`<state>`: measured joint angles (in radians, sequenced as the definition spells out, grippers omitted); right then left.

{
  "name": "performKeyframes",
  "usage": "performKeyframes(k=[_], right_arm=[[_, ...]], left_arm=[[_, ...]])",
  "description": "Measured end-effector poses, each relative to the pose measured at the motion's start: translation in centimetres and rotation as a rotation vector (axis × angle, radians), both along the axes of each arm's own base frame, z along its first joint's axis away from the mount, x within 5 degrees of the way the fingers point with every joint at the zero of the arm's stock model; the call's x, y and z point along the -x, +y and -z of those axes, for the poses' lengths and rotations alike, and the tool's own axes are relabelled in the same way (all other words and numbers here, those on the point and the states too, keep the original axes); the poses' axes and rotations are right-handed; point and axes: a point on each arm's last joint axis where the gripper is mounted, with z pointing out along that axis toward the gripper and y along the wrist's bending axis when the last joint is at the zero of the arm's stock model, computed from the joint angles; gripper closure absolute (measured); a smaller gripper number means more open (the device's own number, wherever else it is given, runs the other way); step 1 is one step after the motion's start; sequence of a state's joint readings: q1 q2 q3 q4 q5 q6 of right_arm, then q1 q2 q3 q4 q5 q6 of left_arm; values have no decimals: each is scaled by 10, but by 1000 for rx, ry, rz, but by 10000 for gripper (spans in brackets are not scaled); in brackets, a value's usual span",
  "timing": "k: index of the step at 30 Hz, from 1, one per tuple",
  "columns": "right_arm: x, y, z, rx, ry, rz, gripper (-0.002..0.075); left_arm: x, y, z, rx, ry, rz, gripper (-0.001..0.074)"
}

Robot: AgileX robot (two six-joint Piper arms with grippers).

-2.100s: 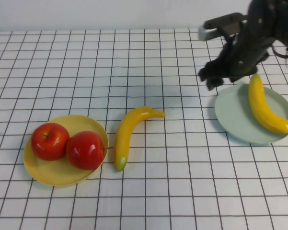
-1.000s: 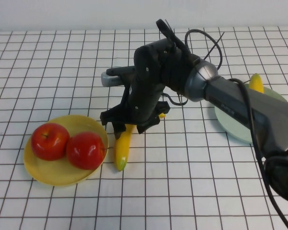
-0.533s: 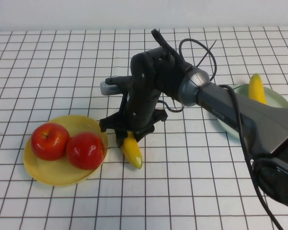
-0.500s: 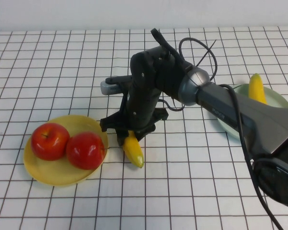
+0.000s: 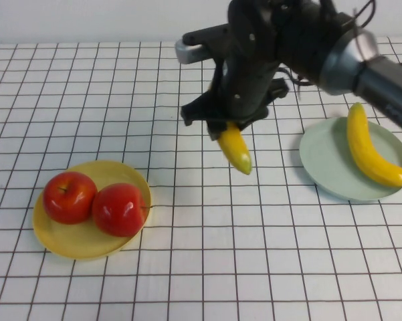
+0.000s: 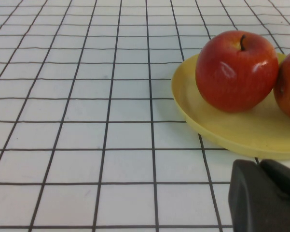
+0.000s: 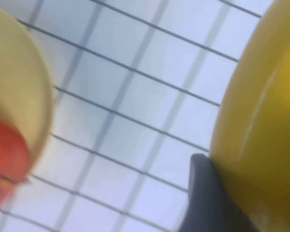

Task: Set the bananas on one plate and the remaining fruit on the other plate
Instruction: Put another type of fruit in the right plate

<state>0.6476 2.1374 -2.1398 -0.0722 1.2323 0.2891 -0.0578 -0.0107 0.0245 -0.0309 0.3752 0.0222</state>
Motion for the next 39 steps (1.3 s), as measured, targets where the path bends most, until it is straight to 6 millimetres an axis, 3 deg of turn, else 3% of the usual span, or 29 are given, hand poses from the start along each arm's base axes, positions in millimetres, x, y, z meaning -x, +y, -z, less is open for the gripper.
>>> performKeyframes(k=[3, 9, 16, 23, 31, 39], right_arm=[[13, -30, -5, 49, 27, 31, 415], [35, -98, 17, 63, 104, 138, 415], [32, -157, 39, 75, 95, 198, 415], [11, -171, 53, 61, 37, 212, 415], [-4, -168, 94, 89, 90, 188, 367], [-6, -167, 88, 101, 107, 187, 369]], left_arm=[[0, 0, 0, 0, 0, 0, 738], [0, 0, 0, 0, 0, 0, 738], [0, 0, 0, 0, 0, 0, 738], [0, 0, 0, 0, 0, 0, 738], [0, 0, 0, 0, 0, 0, 738], [0, 0, 0, 0, 0, 0, 738]])
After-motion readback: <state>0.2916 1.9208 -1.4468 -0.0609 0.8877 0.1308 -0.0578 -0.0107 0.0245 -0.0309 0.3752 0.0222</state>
